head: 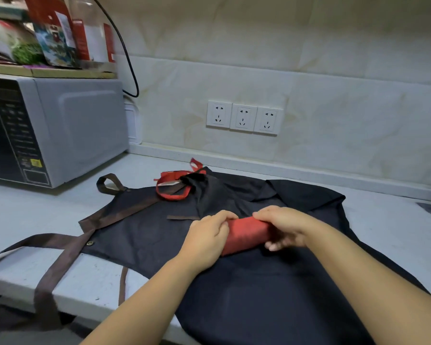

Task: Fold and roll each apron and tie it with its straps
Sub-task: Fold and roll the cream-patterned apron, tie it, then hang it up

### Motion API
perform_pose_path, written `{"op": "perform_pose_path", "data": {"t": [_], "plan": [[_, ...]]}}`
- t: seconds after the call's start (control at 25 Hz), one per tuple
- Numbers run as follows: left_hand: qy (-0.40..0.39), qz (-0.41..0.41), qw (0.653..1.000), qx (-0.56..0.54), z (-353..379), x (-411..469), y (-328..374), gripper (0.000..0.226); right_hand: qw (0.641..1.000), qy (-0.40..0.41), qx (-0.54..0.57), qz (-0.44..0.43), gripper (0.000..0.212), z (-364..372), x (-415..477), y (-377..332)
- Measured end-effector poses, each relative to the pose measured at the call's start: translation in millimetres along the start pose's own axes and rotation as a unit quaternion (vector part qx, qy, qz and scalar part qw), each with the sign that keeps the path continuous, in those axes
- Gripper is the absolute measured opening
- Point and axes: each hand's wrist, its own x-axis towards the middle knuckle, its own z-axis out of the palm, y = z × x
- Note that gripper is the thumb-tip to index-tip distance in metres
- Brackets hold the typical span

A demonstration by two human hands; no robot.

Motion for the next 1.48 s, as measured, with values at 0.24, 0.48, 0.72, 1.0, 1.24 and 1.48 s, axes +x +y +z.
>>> {"op": "perform_pose_path", "data": {"t": [0.24, 0.48, 0.72, 1.0, 1.24, 1.48], "plan": [[0.014, 0.05, 0.996, 0.07, 3, -4, 4, 0.052, 0.968, 0.132, -0.212, -0.015, 0.035, 10, 9, 9], [0.016, -0.078, 0.995, -0.065, -7, 12, 5, 0.022, 0.929, 0.223, -0.16, -0.247, 0.026, 26, 33, 15], [0.12, 0.002, 0.991, 0.056, 5, 8, 4, 0.033, 0.935, 0.255, -0.142, -0.202, 0.034, 41, 44, 13], [0.131, -0.058, 0.989, 0.042, 1, 8, 15, 0.028, 0.942, 0.128, -0.303, -0.065, 0.032, 27, 49, 0], [0.109, -0.065, 0.991, 0.033, 0, 5, 18, 0.024, 0.91, 0.136, -0.3, -0.25, 0.026, 33, 35, -16], [0.054, -0.068, 0.987, 0.132, -4, 3, 15, 0.027, 0.925, -0.004, -0.281, -0.257, 0.032, 30, 33, -43]]}}
